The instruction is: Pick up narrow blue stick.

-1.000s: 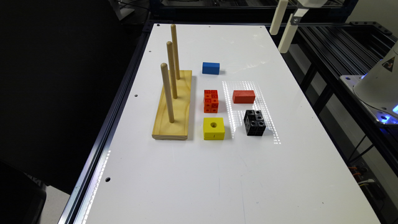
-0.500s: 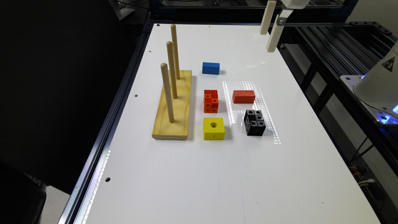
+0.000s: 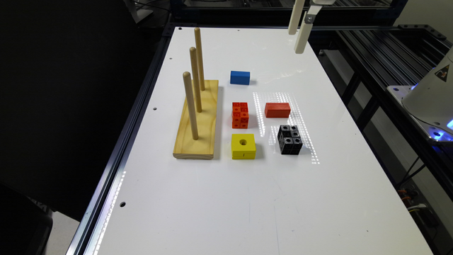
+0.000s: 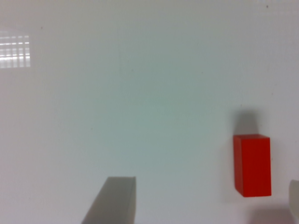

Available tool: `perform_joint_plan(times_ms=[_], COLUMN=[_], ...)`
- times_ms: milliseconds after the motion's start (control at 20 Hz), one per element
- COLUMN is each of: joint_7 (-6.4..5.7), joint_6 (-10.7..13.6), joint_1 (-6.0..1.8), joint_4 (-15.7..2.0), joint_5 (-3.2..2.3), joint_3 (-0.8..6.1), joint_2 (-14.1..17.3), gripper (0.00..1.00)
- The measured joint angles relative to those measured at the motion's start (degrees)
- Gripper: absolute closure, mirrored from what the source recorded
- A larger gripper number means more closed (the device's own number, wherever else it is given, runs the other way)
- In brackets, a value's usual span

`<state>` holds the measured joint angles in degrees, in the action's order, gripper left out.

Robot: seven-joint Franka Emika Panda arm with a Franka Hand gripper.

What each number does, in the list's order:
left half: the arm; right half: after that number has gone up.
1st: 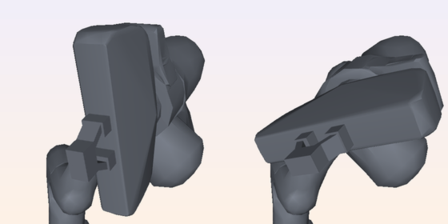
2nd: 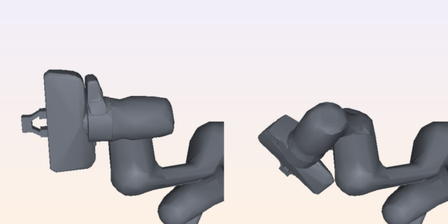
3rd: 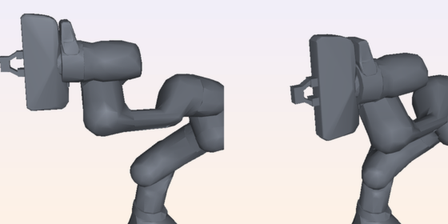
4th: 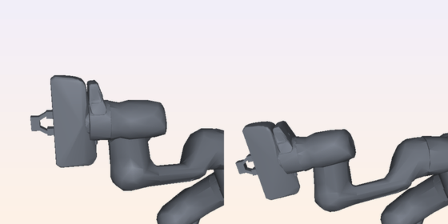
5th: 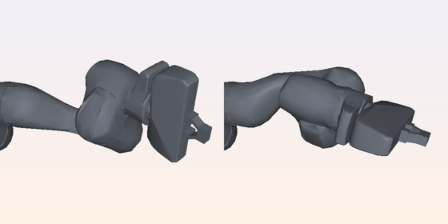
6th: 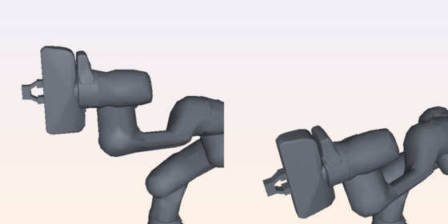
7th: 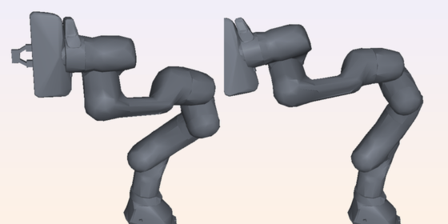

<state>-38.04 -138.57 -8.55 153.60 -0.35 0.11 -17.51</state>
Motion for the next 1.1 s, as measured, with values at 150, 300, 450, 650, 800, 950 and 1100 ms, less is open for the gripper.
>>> perform_joint_plan(times_ms=[150,300,450,650,800,950,1100], joint_7=[0.63,1.43,2.22,2.51,2.78,3.51,4.36], joint_6=[0.0,0.0,0.0,0.0,0.0,0.0,0.0], joint_1=[-0.66,-1.49,-2.23,-2.61,-2.89,-3.62,-4.41], joint_4=[-1.38,-2.83,-4.33,-5.68,-6.28,-6.66,-7.05], joint_5=[-0.01,-0.01,-0.01,-0.02,-0.02,-0.02,-0.02], joint_3=[-0.01,-0.01,-0.01,-0.01,-0.01,-0.02,-0.03], joint_2=[1.5,3.1,4.7,6.2,6.8,7.0,7.2], gripper=[0.0,0.0,0.0,0.0,0.0,0.0,0.0])
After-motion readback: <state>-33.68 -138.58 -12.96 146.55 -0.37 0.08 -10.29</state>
